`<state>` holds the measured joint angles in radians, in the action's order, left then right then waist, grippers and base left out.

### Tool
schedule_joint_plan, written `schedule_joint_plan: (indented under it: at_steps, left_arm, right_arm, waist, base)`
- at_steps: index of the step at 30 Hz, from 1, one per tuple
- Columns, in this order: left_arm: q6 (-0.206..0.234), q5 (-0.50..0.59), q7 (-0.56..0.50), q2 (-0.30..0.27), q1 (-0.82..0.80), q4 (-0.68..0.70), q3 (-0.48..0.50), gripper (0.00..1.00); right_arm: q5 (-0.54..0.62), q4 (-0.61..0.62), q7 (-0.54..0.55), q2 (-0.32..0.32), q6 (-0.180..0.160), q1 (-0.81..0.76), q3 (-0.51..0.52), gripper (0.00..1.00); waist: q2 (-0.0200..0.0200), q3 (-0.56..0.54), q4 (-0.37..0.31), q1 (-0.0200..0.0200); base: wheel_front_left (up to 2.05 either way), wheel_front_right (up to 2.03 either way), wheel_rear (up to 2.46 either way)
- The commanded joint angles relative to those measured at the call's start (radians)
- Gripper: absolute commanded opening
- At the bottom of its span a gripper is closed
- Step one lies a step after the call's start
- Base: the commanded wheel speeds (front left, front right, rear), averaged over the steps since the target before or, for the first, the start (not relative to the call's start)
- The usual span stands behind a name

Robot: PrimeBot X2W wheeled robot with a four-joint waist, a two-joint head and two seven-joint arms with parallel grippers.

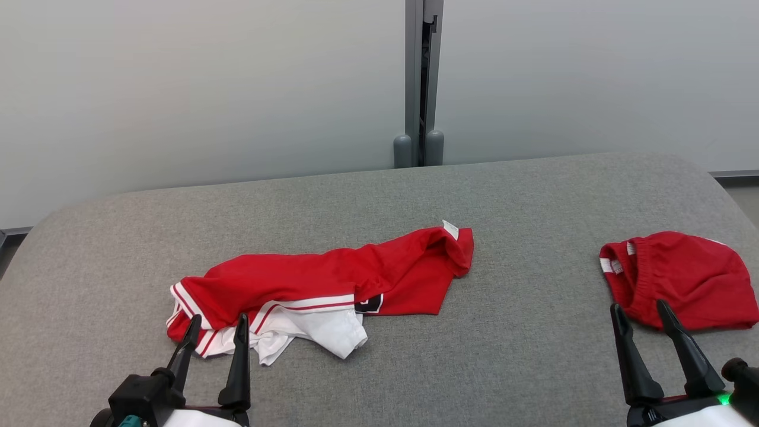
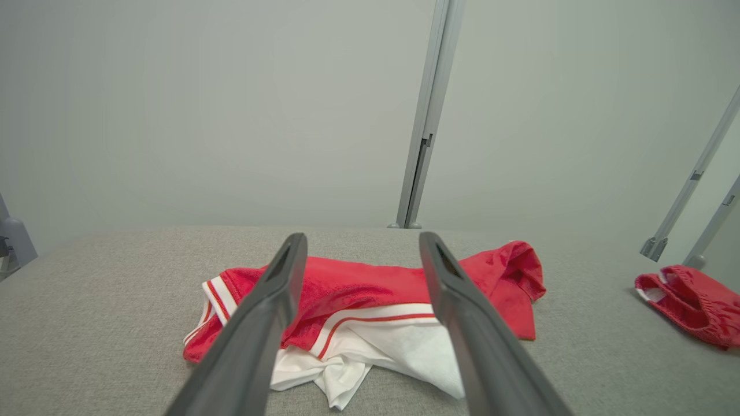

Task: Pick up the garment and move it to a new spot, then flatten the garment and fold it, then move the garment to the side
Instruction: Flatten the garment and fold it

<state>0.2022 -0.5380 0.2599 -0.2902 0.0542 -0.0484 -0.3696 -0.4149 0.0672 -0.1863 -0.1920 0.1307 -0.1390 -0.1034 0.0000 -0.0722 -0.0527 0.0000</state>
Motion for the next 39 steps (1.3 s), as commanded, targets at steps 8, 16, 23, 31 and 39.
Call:
schedule_joint_plan:
  at_steps: [8,16,23,31,39]
  left_arm:
    - [-0.005,-0.003,0.005,0.001,-0.019,-0.01,0.0,1.0]
    - [-0.013,-0.008,-0.019,0.004,-0.032,-0.018,-0.019,1.0]
    - [-0.059,-0.032,-0.124,0.038,-0.08,-0.092,-0.096,1.0]
    - [-0.085,-0.045,-0.242,0.101,-0.161,-0.257,-0.171,1.0]
    - [-0.088,-0.026,-0.297,0.132,-0.255,-0.453,-0.213,1.0]
  right_arm:
    - [0.001,0.001,0.003,-0.005,0.001,0.002,0.002,1.0]
    - [-0.002,-0.004,-0.002,-0.005,0.001,0.009,-0.004,1.0]
    - [0.0,-0.001,0.006,-0.007,0.001,0.026,-0.011,1.0]
    - [0.003,-0.005,0.006,-0.004,0.001,0.05,-0.028,1.0]
    - [0.008,-0.004,0.002,-0.005,0.001,0.066,-0.036,1.0]
  waist:
    - [0.0,0.002,0.0,0.0]
    - [0.0,0.009,-0.001,0.0]
    - [0.0,0.022,-0.011,0.0]
    - [0.0,0.038,-0.06,0.0]
    - [0.0,0.063,-0.133,0.0]
  base:
    - [0.0,0.0,0.0]
    - [0.0,0.0,0.0]
    - [0.0,0.0,0.0]
    - [0.0,0.0,0.0]
    - [0.0,0.0,0.0]
